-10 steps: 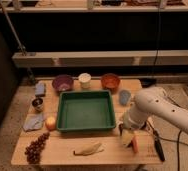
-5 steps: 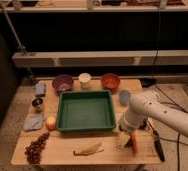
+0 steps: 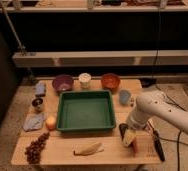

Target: Wipe tray with eraser

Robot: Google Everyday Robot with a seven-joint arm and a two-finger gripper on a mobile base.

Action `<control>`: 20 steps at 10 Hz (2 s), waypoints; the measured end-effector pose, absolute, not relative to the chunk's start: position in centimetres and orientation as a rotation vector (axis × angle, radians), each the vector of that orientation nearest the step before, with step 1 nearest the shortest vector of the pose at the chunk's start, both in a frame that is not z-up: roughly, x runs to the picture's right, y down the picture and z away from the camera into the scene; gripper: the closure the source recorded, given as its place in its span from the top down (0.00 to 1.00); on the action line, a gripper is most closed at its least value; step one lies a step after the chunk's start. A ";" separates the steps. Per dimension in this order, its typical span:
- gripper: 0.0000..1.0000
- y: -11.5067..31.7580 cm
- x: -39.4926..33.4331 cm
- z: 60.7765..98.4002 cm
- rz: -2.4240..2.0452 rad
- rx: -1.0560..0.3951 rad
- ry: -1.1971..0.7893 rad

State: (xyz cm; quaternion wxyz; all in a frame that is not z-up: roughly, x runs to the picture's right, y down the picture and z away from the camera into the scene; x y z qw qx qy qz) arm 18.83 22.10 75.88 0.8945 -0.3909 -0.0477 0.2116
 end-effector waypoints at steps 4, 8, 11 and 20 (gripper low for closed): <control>0.80 22.0 20.4 77.9 0.482 -0.814 -0.058; 0.80 22.5 19.4 79.5 0.520 -0.812 -0.060; 0.80 22.6 19.1 79.8 0.525 -0.812 -0.065; 0.76 23.6 19.2 79.3 0.563 -0.806 -0.080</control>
